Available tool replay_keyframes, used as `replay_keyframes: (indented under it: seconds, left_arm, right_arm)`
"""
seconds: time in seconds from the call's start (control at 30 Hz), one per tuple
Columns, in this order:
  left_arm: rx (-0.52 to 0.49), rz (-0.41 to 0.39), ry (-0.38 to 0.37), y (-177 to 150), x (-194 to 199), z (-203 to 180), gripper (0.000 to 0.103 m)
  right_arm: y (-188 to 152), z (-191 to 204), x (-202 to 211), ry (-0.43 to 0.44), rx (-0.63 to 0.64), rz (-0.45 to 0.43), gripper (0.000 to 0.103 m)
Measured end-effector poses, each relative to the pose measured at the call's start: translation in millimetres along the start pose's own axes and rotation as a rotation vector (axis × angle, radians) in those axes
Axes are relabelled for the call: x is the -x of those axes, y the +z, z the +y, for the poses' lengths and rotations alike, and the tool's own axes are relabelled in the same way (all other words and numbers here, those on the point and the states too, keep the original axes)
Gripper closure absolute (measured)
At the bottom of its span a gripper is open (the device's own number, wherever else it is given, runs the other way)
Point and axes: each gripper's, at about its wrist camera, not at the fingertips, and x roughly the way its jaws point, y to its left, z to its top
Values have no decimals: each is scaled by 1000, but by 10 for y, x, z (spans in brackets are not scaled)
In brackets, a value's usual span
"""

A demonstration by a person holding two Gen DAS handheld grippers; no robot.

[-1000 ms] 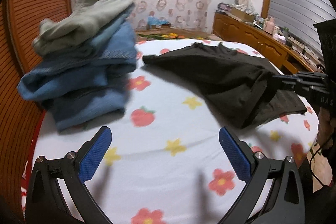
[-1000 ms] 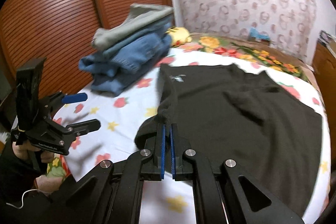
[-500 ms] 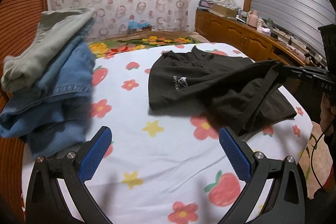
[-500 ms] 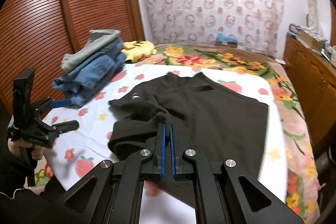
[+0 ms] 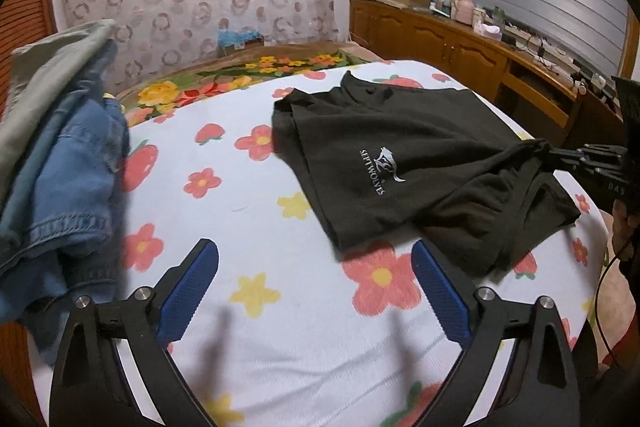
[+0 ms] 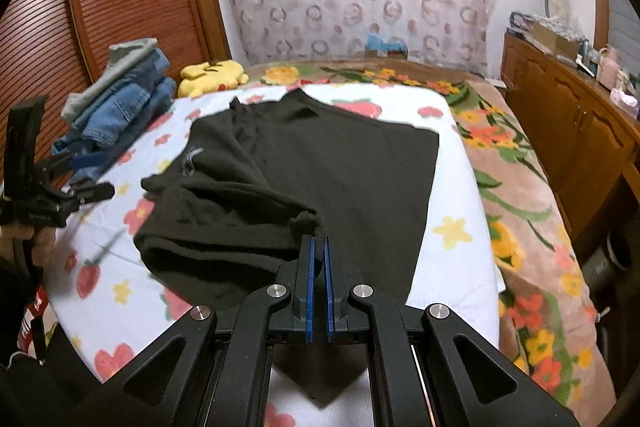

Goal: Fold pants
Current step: 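Lift the gripped side with the right gripper and fold it over the shirt body, then close the left gripper on the shirt's other side while the right gripper keeps holding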

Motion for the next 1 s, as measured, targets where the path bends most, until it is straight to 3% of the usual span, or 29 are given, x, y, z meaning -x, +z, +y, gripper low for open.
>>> replay_keyframes:
  seconds: [0.2, 0.23, 0.37, 0.43, 0.7, 0.9, 1.0]
  left_arm:
    - [-32, 26, -21, 100, -134, -27, 8]
    - [-39, 33, -25, 108, -163, -31, 14]
    - [-53, 68, -52, 107, -278, -27, 21]
    - [-61, 84, -60, 98, -333, -20, 29]
    - [-67, 106, -112, 66, -375, -71, 52]
    - [-103, 112, -149, 82, -359, -193, 83]
    - [-118, 103, -138, 140, -322, -216, 85]
  right_arm:
    - [-29, 277, -113, -10, 11, 24, 99]
    - [-37, 253, -109, -13, 12, 28, 99]
    - [-20, 214, -98, -17, -4, 32, 99]
    - [-36, 218, -72, -10, -17, 33, 99]
    - [31, -187, -120, 22, -50, 47, 99]
    - [110, -378, -208, 37, -63, 46, 99]
    - [85, -397, -234, 39, -65, 46, 99]
